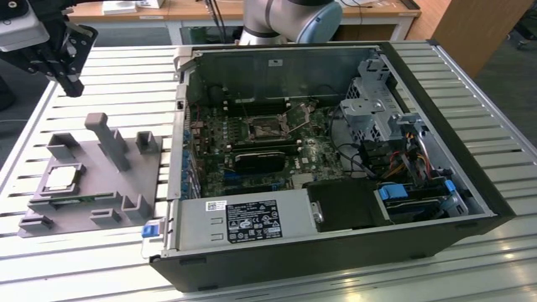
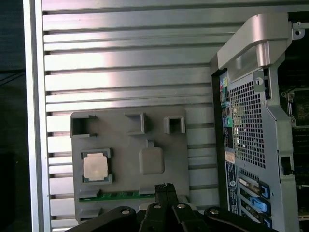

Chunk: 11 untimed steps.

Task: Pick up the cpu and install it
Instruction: 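Reach for the cpu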

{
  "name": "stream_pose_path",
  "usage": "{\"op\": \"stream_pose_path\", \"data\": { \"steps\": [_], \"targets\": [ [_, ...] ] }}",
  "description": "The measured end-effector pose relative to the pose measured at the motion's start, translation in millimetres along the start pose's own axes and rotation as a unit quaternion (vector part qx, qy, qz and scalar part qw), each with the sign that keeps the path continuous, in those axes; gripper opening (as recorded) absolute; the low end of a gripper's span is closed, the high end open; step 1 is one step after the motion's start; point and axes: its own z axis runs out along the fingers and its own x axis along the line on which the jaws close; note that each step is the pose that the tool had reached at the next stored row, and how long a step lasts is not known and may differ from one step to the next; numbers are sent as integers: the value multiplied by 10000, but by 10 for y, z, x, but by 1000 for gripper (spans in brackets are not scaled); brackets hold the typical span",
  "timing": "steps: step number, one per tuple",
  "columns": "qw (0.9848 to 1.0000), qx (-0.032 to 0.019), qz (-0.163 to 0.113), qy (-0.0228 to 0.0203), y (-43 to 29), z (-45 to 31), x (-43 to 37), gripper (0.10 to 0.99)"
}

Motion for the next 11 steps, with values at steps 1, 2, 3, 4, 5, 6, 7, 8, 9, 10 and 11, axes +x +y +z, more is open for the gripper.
{"op": "stream_pose_path", "data": {
  "steps": [1,2,3,4,5,6,7,8,9,10,11],
  "targets": [
    [10000,0,0,0,0,0,5,106],
    [10000,0,0,0,-1,0,9,106],
    [10000,0,0,0,-1,0,14,106],
    [10000,0,0,0,-1,1,19,106],
    [10000,-1,0,-1,-2,1,24,106],
    [10000,0,0,0,-2,1,29,106],
    [10000,0,0,0,-3,1,33,106],
    [10000,0,0,0,-3,2,37,106],
    [10000,0,0,0,-3,2,42,106],
    [10000,0,0,0,-3,2,46,106],
    [10000,0,0,0,-4,2,50,106]
  ]
}}
